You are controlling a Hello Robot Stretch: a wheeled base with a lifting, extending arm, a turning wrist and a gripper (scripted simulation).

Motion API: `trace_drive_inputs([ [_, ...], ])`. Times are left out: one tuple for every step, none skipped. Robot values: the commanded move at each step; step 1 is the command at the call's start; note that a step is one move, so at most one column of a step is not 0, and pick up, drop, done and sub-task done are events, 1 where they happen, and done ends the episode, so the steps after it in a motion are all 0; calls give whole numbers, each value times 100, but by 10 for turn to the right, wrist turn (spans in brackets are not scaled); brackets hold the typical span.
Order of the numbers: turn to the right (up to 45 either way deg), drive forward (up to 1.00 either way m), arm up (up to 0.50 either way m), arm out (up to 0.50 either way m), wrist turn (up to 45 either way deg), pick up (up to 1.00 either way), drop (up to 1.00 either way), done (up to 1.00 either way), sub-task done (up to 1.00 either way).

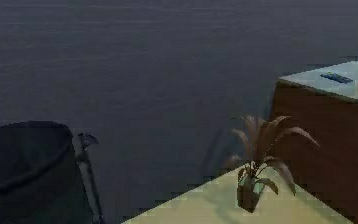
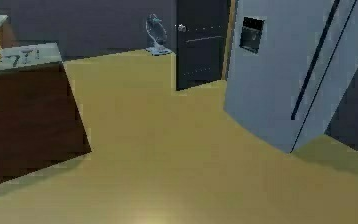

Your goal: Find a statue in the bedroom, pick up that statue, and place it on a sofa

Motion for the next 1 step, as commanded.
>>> trace_drive_inputs([
  [450, 0, 0, 0, 0, 0, 0, 0, 0],
])
